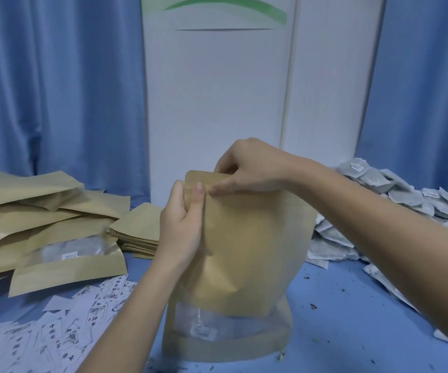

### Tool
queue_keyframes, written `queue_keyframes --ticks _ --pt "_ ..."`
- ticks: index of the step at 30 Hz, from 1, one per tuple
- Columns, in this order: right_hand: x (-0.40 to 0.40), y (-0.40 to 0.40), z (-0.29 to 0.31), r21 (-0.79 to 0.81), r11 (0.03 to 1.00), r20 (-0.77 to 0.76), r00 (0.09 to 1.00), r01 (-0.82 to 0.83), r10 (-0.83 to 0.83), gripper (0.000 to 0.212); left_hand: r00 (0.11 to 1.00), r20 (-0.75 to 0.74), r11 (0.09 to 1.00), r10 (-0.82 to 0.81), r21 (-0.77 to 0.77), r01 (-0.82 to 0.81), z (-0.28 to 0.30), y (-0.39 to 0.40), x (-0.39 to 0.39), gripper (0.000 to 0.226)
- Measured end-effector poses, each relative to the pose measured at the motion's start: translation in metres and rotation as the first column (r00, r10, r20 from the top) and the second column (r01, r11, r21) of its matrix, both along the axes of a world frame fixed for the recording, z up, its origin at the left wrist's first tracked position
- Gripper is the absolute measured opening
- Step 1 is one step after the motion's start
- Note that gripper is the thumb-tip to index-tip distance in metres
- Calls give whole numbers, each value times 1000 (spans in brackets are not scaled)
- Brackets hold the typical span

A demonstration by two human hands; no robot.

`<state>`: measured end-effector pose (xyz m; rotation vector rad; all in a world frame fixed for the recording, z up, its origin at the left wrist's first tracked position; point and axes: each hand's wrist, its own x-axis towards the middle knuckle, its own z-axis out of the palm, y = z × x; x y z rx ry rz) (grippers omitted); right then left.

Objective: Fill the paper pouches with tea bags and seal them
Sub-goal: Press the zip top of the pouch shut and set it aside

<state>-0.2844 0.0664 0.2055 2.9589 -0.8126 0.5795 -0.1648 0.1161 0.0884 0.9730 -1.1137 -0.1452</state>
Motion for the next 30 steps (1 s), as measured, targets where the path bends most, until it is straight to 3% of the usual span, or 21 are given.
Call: queue_keyframes --ticks 4,8,10,14,17,20,25,28,30 --pt "6 3 -1 -103 995 -3 1000 -6 6 34 993 67 994 95 -65 -91 -1 0 -4 32" --pt "5 4 2 -64 998 -39 999 -11 8 30 992 67 991 110 -78 -104 -2 -2 -1 33" --pt "3 4 2 -50 999 -40 999 -15 13 26 994 64 994 86 -68 -81 -1 -2 0 34" --pt "5 4 -2 -4 1000 65 998 -26 26 40 1000 2 999 -25 -30 25 0 -3 -1 30" --pt "7 8 -1 48 998 124 992 -35 28 34 997 0 997 -71 1 71 -1 -2 -2 27" --pt "6 11 6 79 994 57 996 -73 69 16 996 -45 997 -75 0 75 -3 -1 -3 24" --pt "15 8 -7 -227 971 -169 985 -71 32 21 999 -34 999 -41 11 41 -3 -1 -4 46" --pt "10 6 -4 -158 986 -171 985 -53 26 35 996 -57 998 -66 15 67 -4 0 -1 52" --pt "1 4 4 -32 999 -154 988 -30 24 27 997 -48 998 -65 -9 64 -4 1 -1 49"
